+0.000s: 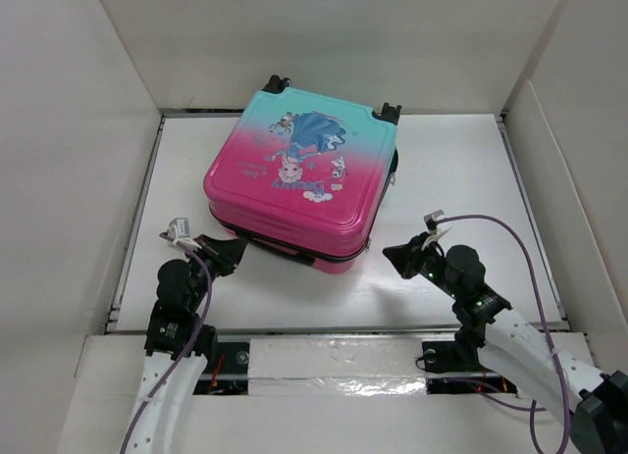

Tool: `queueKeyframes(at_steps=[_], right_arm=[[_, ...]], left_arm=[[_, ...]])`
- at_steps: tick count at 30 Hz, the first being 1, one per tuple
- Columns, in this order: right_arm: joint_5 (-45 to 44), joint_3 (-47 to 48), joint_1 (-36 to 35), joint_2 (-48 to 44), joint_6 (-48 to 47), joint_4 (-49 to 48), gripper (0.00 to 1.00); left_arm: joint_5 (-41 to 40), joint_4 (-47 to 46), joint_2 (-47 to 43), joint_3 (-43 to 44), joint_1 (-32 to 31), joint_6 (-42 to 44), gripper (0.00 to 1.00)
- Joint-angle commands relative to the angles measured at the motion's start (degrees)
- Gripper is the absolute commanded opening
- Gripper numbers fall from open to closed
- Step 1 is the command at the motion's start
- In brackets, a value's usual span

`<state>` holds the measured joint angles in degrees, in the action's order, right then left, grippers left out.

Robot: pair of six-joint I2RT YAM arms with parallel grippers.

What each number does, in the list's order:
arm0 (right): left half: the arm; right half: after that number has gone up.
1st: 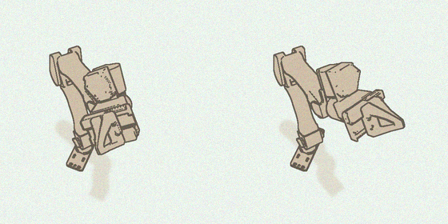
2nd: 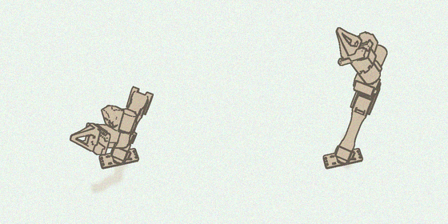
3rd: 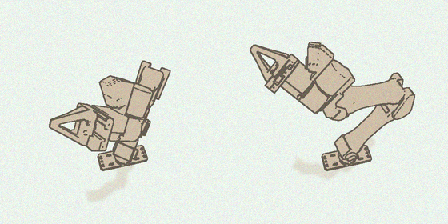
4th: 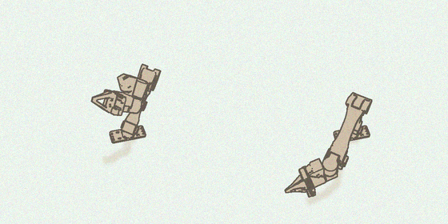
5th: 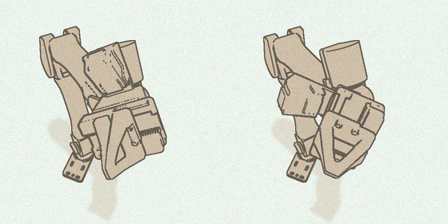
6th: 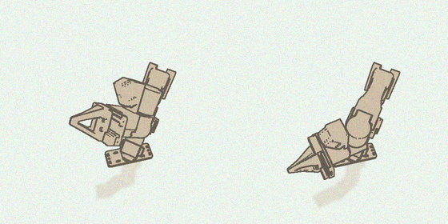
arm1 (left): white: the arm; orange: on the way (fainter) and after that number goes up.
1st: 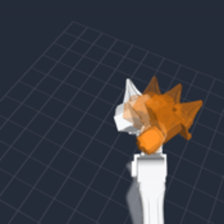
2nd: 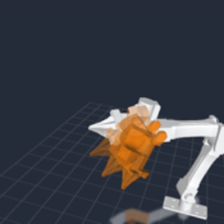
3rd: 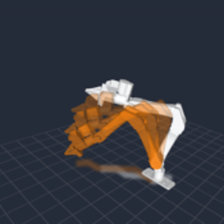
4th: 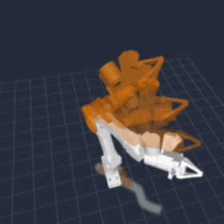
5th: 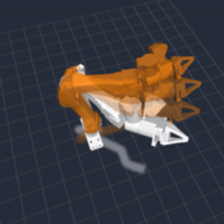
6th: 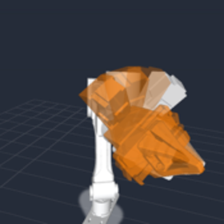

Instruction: Pack the luggage

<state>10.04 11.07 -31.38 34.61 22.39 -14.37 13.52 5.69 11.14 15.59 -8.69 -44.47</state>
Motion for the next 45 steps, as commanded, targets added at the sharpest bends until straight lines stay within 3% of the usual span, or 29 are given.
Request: queueKeyframes(at_steps=[1,2,5,15,18,22,25,26,29,30,33,37,38,41,45], right_arm=[[2.3,0.6,-0.8,3.9,-3.8,-3.4,0.11],[2.5,0.7,-0.8,4.9,-3.8,-4.4,0.25],[2.0,0.9,-1.3,8.5,-4.9,-8.6,0.35],[5.6,-1.5,-1.3,15.7,-8.1,-20.5,0.38],[4.9,-0.8,-1.3,17.1,-9.9,-22.3,0.41],[6.5,0.7,-0.2,20.9,-12.6,-25.1,0.45],[8.4,2.4,1.0,24.0,-14.1,-25.9,0.50],[7.9,2.6,1.1,25.1,-14.4,-26.0,0.52],[8.5,3.9,2.3,26.9,-16.0,-27.5,0.53],[8.8,3.9,2.9,27.3,-16.2,-28.1,0.53],[11.1,4.4,4.3,28.8,-17.0,-29.7,0.52],[15.7,5.2,5.4,30.9,-17.1,-31.7,0.47],[16.7,5.4,5.4,31.4,-17.2,-32.1,0.46],[19.3,5.8,6.0,32.5,-17.2,-32.6,0.46],[22.6,6.4,6.0,33.9,-17.0,-33.0,0.46]], left_arm=[[1.7,-3.8,0.2,-2.1,-0.9,1.2,0.00],[1.7,-4.4,0.5,-2.6,-0.9,1.7,0.00],[-0.3,-5.3,1.6,-4.3,-3.3,3.4,0.00],[-8.0,-11.0,4.4,-8.3,-9.2,11.8,0.00],[-9.9,-14.3,8.2,-9.9,-11.8,11.9,0.00],[-10.0,-21.8,19.5,-9.4,-11.8,12.4,0.00],[-10.8,-23.8,23.2,-8.9,-13.0,12.4,0.12],[-11.2,-24.1,23.5,-8.8,-14.0,12.6,0.23],[-13.0,-25.4,23.8,-8.9,-18.0,12.6,0.44],[-13.1,-25.4,23.8,-8.9,-18.0,12.6,0.45],[-20.4,-26.2,23.8,-8.7,-23.6,12.7,0.46],[-36.0,-25.2,26.9,-6.1,-35.8,11.3,0.46],[-42.5,-24.9,28.3,-5.6,-41.6,10.5,0.46],[-50.4,-24.4,34.5,-4.2,-50.7,5.1,0.47],[-51.8,-29.8,38.0,-3.6,-52.7,3.2,0.49]])
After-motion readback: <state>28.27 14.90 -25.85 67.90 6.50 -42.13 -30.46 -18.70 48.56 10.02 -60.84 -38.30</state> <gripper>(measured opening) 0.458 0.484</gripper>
